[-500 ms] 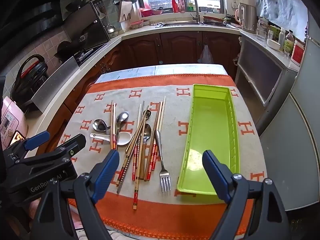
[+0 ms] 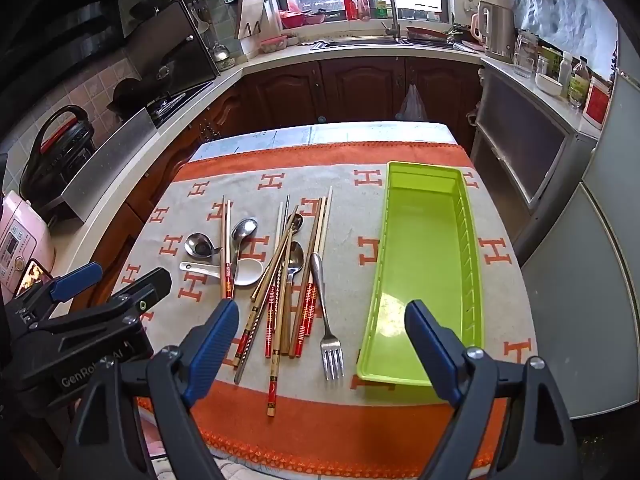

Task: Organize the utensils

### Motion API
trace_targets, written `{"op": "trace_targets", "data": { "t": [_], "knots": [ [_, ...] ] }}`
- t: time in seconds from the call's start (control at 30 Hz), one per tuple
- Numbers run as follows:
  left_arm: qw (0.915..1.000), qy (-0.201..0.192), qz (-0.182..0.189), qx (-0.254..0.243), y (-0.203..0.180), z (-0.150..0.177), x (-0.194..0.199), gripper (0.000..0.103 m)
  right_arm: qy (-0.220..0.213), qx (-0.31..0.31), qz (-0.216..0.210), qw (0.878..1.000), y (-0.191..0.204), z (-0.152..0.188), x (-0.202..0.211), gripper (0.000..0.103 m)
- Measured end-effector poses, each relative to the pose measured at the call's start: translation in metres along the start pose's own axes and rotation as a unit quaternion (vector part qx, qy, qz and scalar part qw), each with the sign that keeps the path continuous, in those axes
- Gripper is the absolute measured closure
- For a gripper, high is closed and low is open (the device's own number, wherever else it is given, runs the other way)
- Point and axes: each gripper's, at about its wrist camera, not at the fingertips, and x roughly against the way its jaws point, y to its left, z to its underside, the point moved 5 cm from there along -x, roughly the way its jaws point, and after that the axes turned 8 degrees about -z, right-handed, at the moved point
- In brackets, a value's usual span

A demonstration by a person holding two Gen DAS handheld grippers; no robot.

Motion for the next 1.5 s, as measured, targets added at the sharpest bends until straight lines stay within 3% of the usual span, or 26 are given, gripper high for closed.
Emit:
{"op": "trace_targets", "data": {
  "t": [1.5],
  "knots": [
    [0.9997, 0.023, 0.009, 0.002, 0.000, 0.004, -0.014, 0.017, 0.011, 0.001, 0.004, 1.000, 0.003, 0.000, -0.005, 0.017]
  ]
}}
